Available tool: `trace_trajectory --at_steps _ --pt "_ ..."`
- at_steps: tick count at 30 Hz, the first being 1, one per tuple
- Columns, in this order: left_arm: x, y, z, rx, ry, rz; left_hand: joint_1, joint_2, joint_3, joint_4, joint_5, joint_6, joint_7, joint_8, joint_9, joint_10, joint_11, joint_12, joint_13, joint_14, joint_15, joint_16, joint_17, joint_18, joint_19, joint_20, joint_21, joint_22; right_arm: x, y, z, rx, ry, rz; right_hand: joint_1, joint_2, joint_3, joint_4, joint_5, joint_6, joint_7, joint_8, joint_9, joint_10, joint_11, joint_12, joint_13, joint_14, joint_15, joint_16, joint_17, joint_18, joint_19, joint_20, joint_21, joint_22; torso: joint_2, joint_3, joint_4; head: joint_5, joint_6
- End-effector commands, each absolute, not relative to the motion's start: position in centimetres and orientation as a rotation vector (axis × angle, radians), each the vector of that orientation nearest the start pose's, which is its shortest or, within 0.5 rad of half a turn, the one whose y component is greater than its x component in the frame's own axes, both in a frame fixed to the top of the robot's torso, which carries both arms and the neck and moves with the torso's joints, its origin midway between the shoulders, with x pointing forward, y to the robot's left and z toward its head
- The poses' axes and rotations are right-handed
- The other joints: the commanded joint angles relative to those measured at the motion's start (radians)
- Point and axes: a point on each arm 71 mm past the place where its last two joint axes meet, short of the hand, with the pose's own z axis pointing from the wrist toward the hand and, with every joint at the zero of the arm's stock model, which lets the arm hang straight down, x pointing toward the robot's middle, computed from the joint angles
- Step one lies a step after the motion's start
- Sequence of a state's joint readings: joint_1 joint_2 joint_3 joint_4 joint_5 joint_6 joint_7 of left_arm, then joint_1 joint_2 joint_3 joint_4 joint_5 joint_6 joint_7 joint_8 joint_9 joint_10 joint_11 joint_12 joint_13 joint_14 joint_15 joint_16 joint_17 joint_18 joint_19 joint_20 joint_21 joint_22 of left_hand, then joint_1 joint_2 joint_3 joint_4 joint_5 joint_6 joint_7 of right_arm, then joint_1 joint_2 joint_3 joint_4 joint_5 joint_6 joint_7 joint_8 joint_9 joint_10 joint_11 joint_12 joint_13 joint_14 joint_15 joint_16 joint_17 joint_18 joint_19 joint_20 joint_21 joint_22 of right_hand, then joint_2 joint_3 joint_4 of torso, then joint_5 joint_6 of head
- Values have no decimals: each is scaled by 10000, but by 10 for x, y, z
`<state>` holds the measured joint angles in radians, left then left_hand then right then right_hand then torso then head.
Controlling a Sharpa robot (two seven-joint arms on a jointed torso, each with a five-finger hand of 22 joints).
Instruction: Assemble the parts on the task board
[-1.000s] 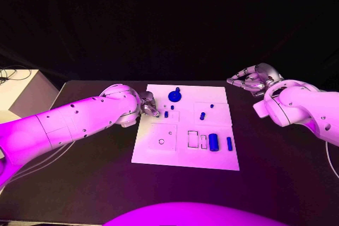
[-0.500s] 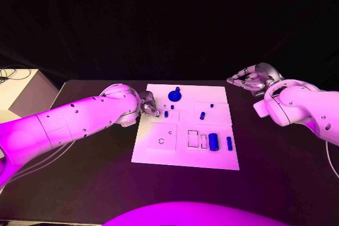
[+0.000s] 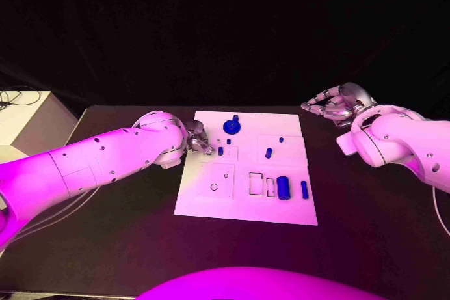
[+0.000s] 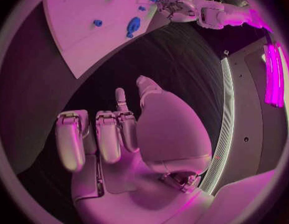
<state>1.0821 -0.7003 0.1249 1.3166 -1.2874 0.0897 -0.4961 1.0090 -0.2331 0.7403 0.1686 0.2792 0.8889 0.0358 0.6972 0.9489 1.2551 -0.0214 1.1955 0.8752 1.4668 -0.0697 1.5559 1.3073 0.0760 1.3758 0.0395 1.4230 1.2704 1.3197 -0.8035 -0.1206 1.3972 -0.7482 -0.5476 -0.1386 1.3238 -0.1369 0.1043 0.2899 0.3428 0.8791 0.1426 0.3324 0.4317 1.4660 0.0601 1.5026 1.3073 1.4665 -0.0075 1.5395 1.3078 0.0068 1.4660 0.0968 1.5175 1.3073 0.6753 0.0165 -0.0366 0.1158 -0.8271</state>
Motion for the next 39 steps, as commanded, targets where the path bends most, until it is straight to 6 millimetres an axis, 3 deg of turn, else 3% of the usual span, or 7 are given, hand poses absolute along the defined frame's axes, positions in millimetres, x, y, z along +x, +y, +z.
trace_trajectory --at_steps 1,39 --pt "508 204 -249 -1705 22363 -3392 -76 -13 -129 51 -29 -12 87 -63 -21 -30 -20 27 0 973 -67 50 2449 -66 33 -34 -36 9 526 -242 -164 6352 15965 7407 -65 6 80 7 34 -84 3 44 8 154 21 -28 1750 811 -44 -59 1606 79 801 -57 -41 2230 5 4 -3 1 6" --pt "510 215 -248 -1683 22204 -2918 -19 -121 -1297 617 15 -5 122 -99 -163 -119 13 13 -53 963 -40 36 2423 -58 14 -12 -79 -18 526 -244 -164 6377 15912 7376 -90 -4 92 11 60 -90 5 40 26 145 23 -35 1741 810 -43 -62 1598 84 794 -58 -59 2218 5 -11 6 -33 0"
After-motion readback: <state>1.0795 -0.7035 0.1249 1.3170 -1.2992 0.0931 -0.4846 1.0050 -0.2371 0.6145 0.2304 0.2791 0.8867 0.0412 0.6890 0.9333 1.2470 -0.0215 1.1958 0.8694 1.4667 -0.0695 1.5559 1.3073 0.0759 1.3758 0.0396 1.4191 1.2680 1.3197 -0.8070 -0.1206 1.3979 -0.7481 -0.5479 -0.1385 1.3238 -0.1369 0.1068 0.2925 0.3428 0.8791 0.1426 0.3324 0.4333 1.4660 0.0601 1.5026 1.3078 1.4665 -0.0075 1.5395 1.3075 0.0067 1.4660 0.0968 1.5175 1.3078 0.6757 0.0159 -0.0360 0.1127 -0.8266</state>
